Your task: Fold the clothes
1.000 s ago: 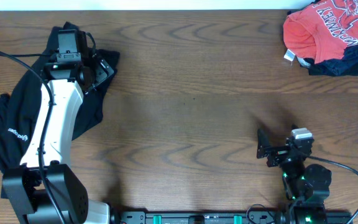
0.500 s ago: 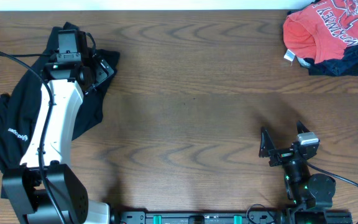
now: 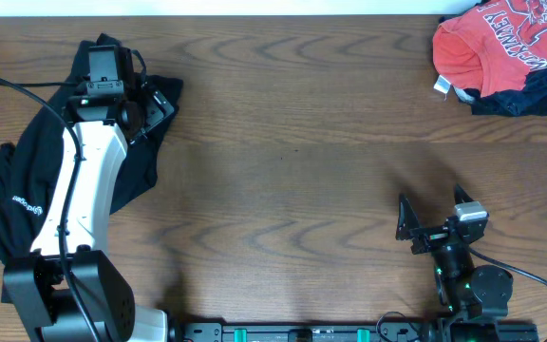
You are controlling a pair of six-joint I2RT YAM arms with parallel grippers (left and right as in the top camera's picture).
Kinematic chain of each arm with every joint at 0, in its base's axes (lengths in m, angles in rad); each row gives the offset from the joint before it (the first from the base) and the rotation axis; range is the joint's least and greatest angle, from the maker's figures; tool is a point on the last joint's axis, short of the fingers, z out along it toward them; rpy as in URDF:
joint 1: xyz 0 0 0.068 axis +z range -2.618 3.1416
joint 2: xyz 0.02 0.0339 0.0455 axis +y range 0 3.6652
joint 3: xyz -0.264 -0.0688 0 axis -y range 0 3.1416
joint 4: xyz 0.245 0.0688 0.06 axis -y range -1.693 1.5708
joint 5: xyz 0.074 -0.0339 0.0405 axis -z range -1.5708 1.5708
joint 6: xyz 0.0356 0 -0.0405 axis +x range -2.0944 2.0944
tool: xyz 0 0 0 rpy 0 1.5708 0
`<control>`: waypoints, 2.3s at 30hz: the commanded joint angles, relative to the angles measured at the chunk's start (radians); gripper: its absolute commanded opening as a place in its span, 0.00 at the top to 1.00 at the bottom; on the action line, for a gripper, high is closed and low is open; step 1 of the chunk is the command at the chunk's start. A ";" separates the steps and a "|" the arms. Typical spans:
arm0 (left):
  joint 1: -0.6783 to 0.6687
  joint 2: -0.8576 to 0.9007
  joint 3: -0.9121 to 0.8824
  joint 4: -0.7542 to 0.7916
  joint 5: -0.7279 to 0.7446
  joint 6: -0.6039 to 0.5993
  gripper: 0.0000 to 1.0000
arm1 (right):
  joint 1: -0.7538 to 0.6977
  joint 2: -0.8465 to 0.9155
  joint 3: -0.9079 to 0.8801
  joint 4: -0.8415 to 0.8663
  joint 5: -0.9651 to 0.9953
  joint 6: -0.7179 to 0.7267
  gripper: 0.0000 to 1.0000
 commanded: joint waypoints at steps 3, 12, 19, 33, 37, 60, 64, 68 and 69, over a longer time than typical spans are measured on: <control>0.002 0.013 -0.005 -0.001 -0.005 -0.005 0.02 | 0.008 -0.007 -0.002 -0.005 0.011 -0.016 0.01; 0.002 0.013 -0.005 -0.010 -0.006 0.005 0.02 | 0.008 -0.007 -0.002 -0.005 0.011 -0.016 0.01; 0.002 -0.064 -0.005 0.026 0.051 0.125 0.02 | 0.008 -0.007 -0.002 -0.005 0.011 -0.016 0.01; 0.000 -0.523 -0.241 0.261 0.257 0.589 0.02 | 0.008 -0.007 -0.002 -0.005 0.011 -0.016 0.01; 0.000 -0.753 -0.518 0.459 0.258 0.591 0.02 | 0.008 -0.007 -0.002 -0.005 0.011 -0.016 0.01; 0.041 -1.497 -1.253 0.707 0.258 0.583 0.02 | 0.008 -0.007 -0.002 -0.005 0.011 -0.016 0.01; 0.053 -1.544 -1.293 0.707 0.259 0.574 0.02 | 0.008 -0.007 -0.002 -0.005 0.011 -0.016 0.01; 0.063 -1.595 -1.335 0.708 0.258 0.568 0.02 | 0.008 -0.007 -0.002 -0.005 0.011 -0.016 0.01; 0.063 -1.616 -1.342 0.684 0.259 0.567 0.02 | 0.008 -0.007 -0.002 -0.005 0.011 -0.016 0.01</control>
